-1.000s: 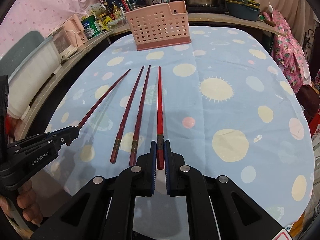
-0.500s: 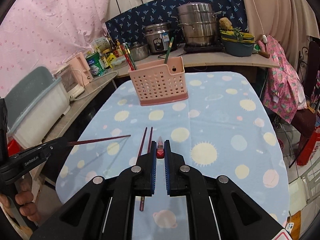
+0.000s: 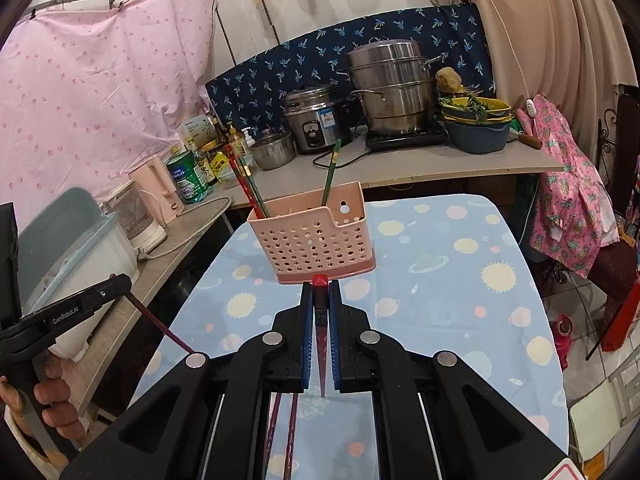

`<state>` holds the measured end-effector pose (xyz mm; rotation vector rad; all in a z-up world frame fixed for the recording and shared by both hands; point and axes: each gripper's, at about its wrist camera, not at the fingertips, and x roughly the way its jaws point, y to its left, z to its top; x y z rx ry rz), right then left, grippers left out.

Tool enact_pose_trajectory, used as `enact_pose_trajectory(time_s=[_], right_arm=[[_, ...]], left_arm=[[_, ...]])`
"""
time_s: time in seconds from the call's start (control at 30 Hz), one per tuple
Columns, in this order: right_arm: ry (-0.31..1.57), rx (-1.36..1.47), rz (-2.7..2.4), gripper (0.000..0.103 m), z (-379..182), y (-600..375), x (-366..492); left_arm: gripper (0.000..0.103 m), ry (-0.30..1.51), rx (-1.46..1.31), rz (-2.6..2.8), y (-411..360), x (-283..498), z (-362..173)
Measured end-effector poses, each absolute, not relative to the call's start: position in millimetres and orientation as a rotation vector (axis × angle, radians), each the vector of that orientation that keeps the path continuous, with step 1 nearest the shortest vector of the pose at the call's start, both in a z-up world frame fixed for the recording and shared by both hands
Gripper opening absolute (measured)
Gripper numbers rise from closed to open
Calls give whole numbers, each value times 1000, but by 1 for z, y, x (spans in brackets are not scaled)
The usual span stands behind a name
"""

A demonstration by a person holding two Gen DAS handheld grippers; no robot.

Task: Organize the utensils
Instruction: 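Lift both chopsticks and carry them above the pink holder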

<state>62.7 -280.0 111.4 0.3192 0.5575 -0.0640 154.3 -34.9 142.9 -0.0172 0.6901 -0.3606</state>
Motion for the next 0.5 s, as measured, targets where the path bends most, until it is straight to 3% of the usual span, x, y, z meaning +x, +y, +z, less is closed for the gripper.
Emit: enact_pose_trajectory(time_s=[0.5], right_arm=[[354, 346, -55, 7, 210, -319, 139]], left_arm=[[7, 508, -84, -374, -66, 228, 243]])
